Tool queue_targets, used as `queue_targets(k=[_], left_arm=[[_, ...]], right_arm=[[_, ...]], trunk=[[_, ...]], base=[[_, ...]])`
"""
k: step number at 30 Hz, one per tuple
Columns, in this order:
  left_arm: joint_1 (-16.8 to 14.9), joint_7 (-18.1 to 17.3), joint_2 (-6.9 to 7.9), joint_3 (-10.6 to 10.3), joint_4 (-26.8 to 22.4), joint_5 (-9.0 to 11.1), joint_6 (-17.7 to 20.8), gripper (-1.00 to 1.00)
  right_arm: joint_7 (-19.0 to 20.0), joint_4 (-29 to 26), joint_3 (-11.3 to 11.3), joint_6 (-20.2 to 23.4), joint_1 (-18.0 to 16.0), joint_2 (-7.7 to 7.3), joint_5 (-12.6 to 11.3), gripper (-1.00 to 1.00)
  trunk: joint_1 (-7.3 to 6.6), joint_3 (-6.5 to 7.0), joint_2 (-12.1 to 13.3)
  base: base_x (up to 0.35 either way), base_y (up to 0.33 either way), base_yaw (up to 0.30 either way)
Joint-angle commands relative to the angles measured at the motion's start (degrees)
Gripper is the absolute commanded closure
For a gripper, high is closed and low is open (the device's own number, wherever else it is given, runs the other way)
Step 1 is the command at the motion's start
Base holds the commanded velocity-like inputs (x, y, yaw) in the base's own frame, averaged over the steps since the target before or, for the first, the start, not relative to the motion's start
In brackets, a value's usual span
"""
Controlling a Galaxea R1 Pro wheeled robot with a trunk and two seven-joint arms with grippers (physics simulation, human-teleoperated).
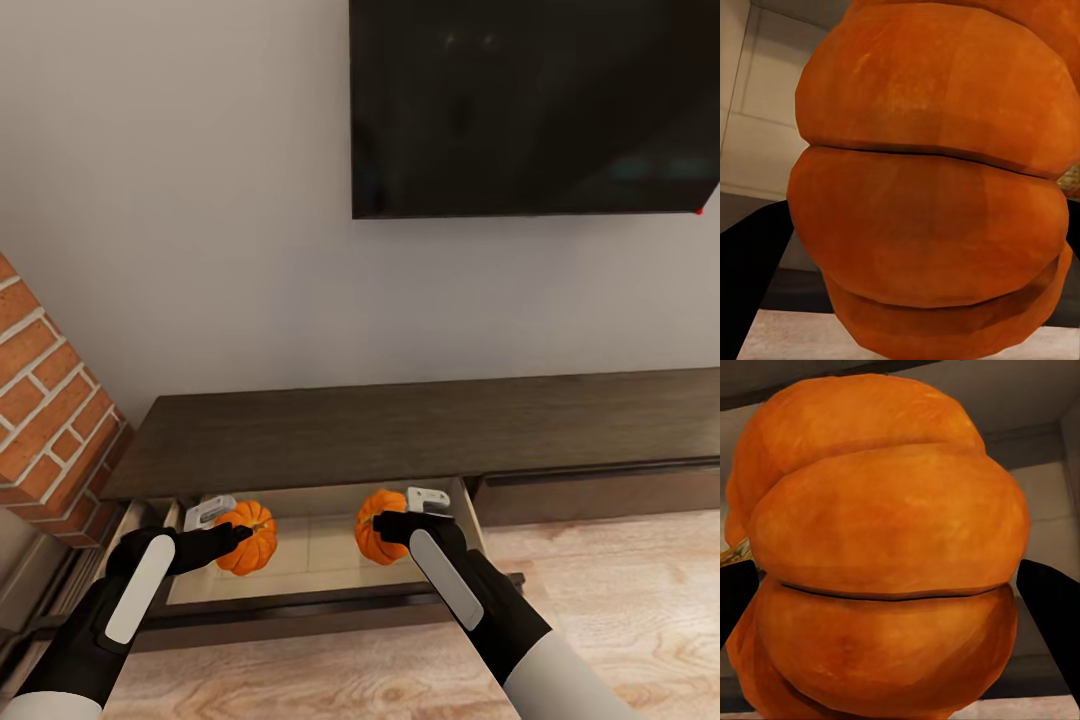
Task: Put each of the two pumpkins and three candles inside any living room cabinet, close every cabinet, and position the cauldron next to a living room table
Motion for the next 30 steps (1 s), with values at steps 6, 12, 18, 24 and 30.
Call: queue_targets(k=[6,12,18,24,30], left_arm=[[0.0,0.6,0.01,0.0,0.0,0.6,0.2,1.0],[0.0,0.5,0.01,-0.1,0.0,0.6,0.2,1.0],[0.0,0.5,0.01,-0.1,0.0,0.6,0.2,1.0],[0.0,0.5,0.01,-0.1,0.0,0.6,0.2,1.0],[0.0,0.4,0.01,0.0,0.0,0.7,0.2,1.0]], right_arm=[[-0.6,0.2,0.1,-0.1,-0.1,-0.01,-0.6,1.0],[-0.6,0.3,0.1,-0.1,-0.1,-0.01,-0.6,1.0],[-0.6,0.3,0.1,-0.1,-0.1,-0.01,-0.6,1.0],[-0.5,0.3,0.1,-0.1,-0.1,-0.01,-0.5,1.0],[-0.5,0.3,0.1,-0.1,-0.1,-0.01,-0.5,1.0]], trunk=[[1.32,-1.13,-2.4],[2.63,-2.2,-4.9],[3.51,-2.92,-6.5],[4.83,-4.0,-8.9],[5.05,-4.18,-9.3]], base=[[0.0,0.0,0.0],[0.0,0.0,0.0],[0.0,0.0,0.0],[0.0,0.0,0.0],[0.0,0.0,0.0]])
